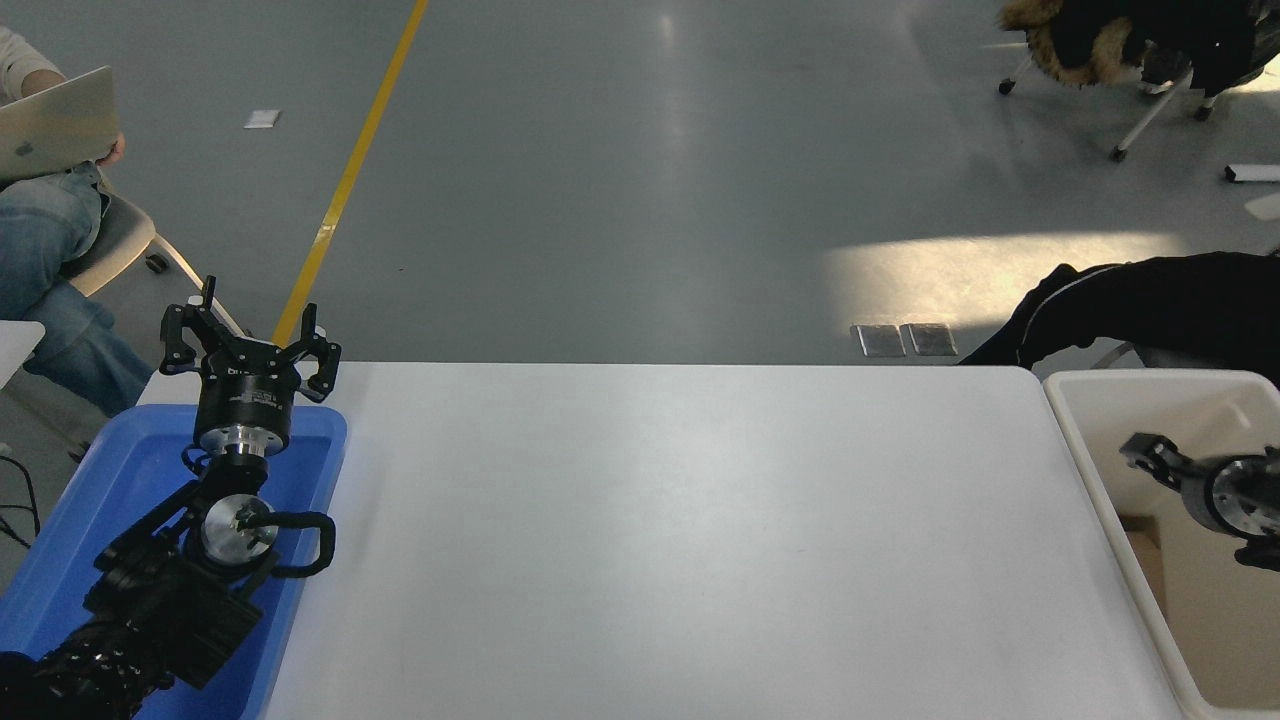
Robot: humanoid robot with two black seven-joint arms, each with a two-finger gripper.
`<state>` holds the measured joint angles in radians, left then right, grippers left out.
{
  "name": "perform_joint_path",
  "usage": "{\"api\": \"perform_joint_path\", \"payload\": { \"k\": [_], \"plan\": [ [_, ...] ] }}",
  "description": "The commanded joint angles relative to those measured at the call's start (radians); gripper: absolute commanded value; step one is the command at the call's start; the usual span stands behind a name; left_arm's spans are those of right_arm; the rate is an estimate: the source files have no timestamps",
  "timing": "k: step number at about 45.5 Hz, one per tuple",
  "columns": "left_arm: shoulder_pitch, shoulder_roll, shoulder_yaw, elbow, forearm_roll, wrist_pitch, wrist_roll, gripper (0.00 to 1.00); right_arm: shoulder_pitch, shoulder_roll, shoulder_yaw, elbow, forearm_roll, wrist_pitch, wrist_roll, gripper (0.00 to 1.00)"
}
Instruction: Pick up paper ball place in dustbin
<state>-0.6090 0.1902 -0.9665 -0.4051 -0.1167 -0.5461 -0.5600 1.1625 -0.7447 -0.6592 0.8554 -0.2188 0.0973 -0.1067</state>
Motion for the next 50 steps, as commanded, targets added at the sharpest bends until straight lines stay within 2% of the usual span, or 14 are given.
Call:
{"api": "perform_joint_path", "payload": {
  "k": [1, 10, 18, 21, 24, 27, 31, 50],
  "plan": [
    [0.000, 0.000, 0.000, 0.000, 0.000, 0.000, 0.000, 0.99, 0.425, -0.156, -0.258, 0.456, -0.004, 0.010, 0.001, 1.00],
    [0.002, 0.000, 0.000, 0.000, 0.000, 0.000, 0.000, 0.99, 0.839, -0.136, -0.502, 0.723, 0.001, 0.080, 0.001, 1.00],
    [0.002, 0.000, 0.000, 0.000, 0.000, 0.000, 0.000, 0.99, 1.083, -0.036, -0.612, 0.829, 0.022, 0.216, -0.004, 1.00],
    [0.002, 0.000, 0.000, 0.000, 0.000, 0.000, 0.000, 0.99, 1.158, 0.020, -0.632, 0.838, 0.081, 0.263, -0.005, 1.00],
    [0.002, 0.000, 0.000, 0.000, -0.001, 0.000, 0.000, 0.99, 1.221, 0.089, -0.642, 0.838, 0.188, 0.326, -0.007, 1.00],
    [0.002, 0.000, 0.000, 0.000, -0.001, 0.000, 0.000, 0.99, 1.273, 0.183, -0.645, 0.838, 0.309, 0.380, -0.008, 1.00],
    [0.002, 0.000, -0.001, 0.000, -0.001, 0.000, 0.000, 0.99, 1.296, 0.264, -0.643, 0.838, 0.384, 0.392, -0.011, 1.00],
    [0.002, 0.000, -0.001, 0.000, -0.003, 0.000, 0.000, 0.99, 1.292, 0.390, -0.628, 0.840, 0.498, 0.395, -0.014, 1.00]
  ]
}}
